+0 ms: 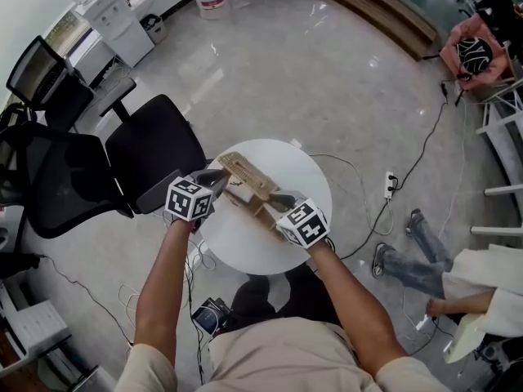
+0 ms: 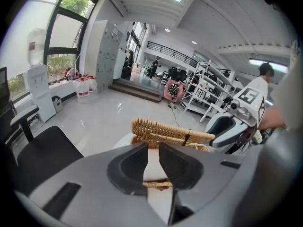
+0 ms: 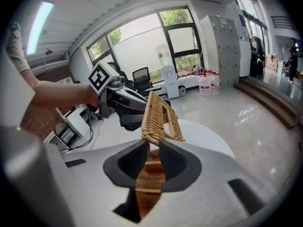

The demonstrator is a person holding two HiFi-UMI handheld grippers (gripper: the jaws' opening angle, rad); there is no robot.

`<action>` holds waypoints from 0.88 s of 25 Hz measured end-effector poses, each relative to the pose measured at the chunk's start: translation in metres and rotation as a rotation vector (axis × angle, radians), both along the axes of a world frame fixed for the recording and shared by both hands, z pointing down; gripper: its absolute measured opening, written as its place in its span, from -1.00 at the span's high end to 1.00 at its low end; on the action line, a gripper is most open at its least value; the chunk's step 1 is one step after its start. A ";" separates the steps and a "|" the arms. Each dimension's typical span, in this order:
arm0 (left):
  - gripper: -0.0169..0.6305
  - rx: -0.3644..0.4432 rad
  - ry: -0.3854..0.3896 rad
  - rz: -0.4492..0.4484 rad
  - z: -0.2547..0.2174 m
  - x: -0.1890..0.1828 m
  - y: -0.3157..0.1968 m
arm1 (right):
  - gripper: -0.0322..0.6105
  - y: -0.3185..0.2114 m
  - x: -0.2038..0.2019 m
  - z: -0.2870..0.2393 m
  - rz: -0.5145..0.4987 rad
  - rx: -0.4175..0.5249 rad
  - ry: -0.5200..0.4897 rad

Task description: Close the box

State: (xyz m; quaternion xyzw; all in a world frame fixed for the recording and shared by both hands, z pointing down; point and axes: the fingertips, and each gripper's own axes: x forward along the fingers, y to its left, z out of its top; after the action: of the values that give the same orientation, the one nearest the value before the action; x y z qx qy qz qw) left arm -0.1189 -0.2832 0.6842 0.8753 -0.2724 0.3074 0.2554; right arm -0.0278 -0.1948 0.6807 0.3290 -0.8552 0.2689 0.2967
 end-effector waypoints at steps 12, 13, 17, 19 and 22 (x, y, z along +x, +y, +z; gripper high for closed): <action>0.73 -0.023 0.026 -0.013 -0.007 -0.017 0.034 | 0.68 0.011 -0.014 0.010 -0.093 0.012 0.139; 0.73 -0.023 0.029 -0.015 -0.009 -0.021 0.036 | 0.68 0.011 -0.018 0.011 -0.102 0.012 0.153; 0.73 -0.015 0.041 -0.031 -0.015 -0.041 0.043 | 0.68 0.013 -0.029 0.020 -0.130 0.009 0.201; 0.73 -0.006 0.052 -0.045 -0.021 -0.049 0.046 | 0.67 0.015 -0.033 0.025 -0.144 0.006 0.224; 0.73 0.011 0.066 -0.059 -0.034 -0.061 0.053 | 0.66 0.018 -0.039 0.030 -0.167 -0.005 0.257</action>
State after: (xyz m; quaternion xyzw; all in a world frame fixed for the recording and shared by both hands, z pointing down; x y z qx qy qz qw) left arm -0.1802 -0.2307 0.6506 0.8780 -0.2913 0.2689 0.2683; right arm -0.0671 -0.1763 0.7103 0.2876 -0.8340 0.2009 0.4259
